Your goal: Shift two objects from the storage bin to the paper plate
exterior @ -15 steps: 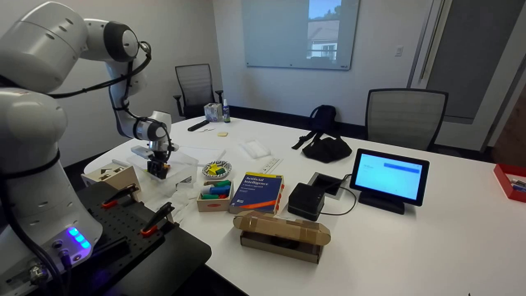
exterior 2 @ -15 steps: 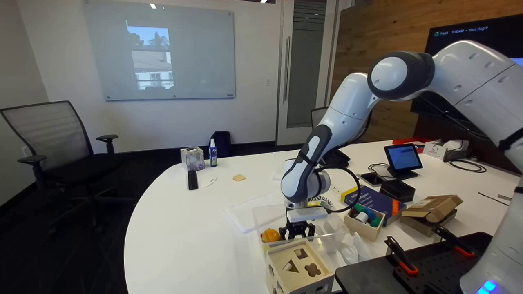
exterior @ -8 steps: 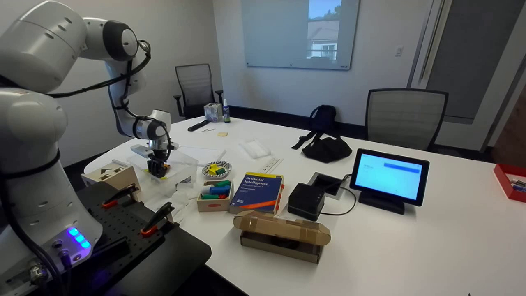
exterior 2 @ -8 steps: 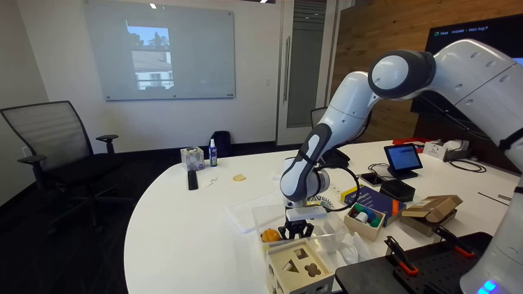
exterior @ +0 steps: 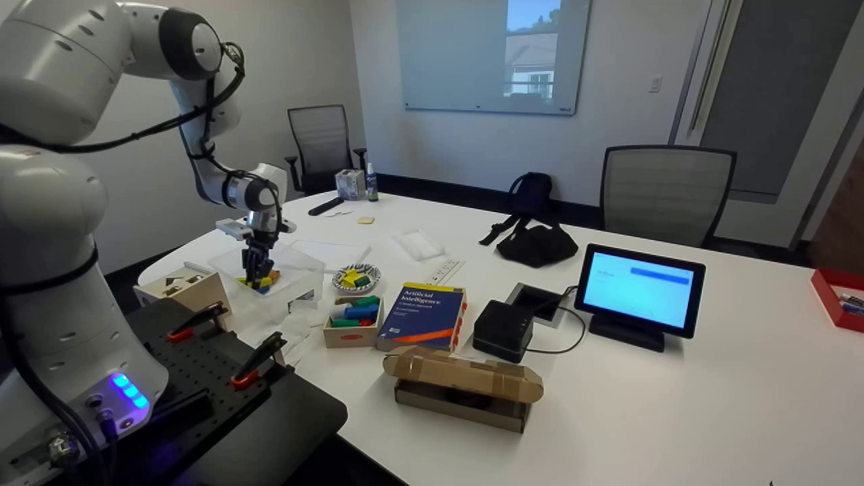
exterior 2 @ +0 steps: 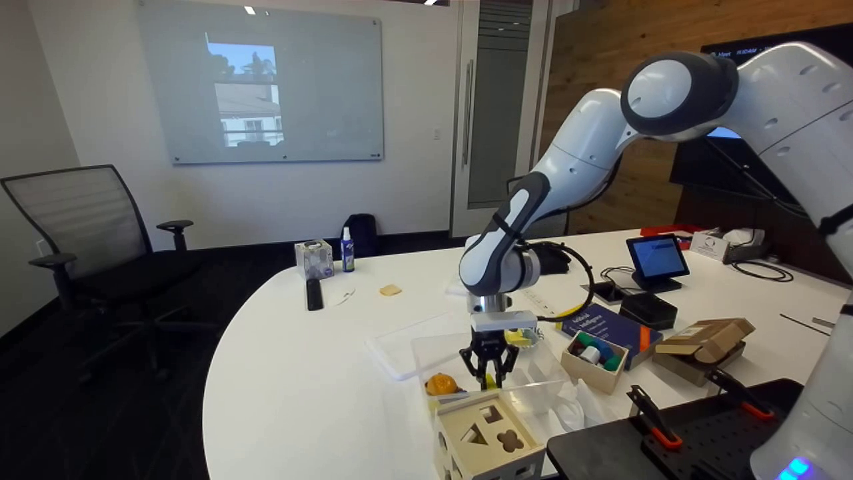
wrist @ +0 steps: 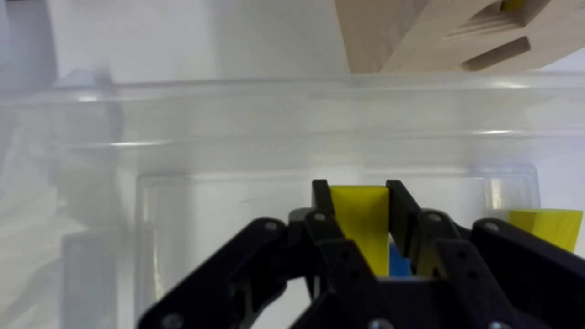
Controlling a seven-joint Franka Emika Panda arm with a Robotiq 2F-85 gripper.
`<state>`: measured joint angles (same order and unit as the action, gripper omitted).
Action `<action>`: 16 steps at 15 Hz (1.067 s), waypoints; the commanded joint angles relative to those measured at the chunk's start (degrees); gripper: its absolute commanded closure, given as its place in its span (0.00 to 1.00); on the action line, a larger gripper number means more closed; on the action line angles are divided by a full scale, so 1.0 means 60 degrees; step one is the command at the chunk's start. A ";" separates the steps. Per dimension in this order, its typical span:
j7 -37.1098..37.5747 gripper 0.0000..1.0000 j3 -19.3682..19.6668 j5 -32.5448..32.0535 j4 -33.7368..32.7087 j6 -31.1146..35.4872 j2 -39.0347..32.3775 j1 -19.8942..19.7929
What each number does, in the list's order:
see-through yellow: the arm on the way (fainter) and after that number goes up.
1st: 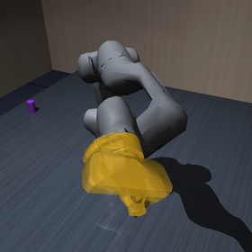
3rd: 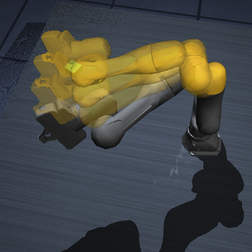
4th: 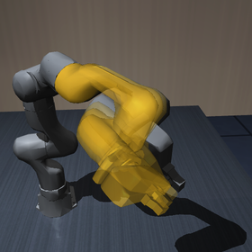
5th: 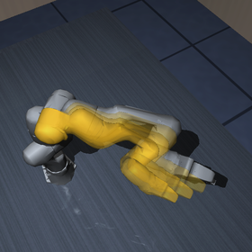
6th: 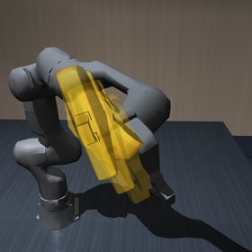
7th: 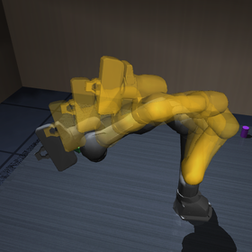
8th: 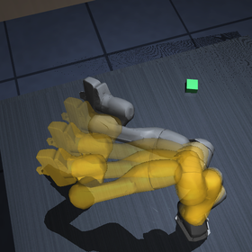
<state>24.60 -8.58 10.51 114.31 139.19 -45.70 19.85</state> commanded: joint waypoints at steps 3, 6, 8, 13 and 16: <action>0.0286 0.92 0.0209 0.0157 0.0908 -0.0608 0.1955 -0.0320; 0.0241 0.92 0.0492 -0.0004 0.0640 -0.0489 0.2126 -0.0490; 0.0311 0.92 0.0689 0.0023 0.0379 -0.0458 0.2103 -0.0638; 0.0556 0.92 0.1126 0.0092 -0.0559 -0.0439 0.1755 -0.1038; 0.0911 0.92 0.1398 -0.0015 -0.1265 -0.0309 0.1215 -0.1115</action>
<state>26.87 -1.28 10.54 111.12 136.53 -34.96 13.04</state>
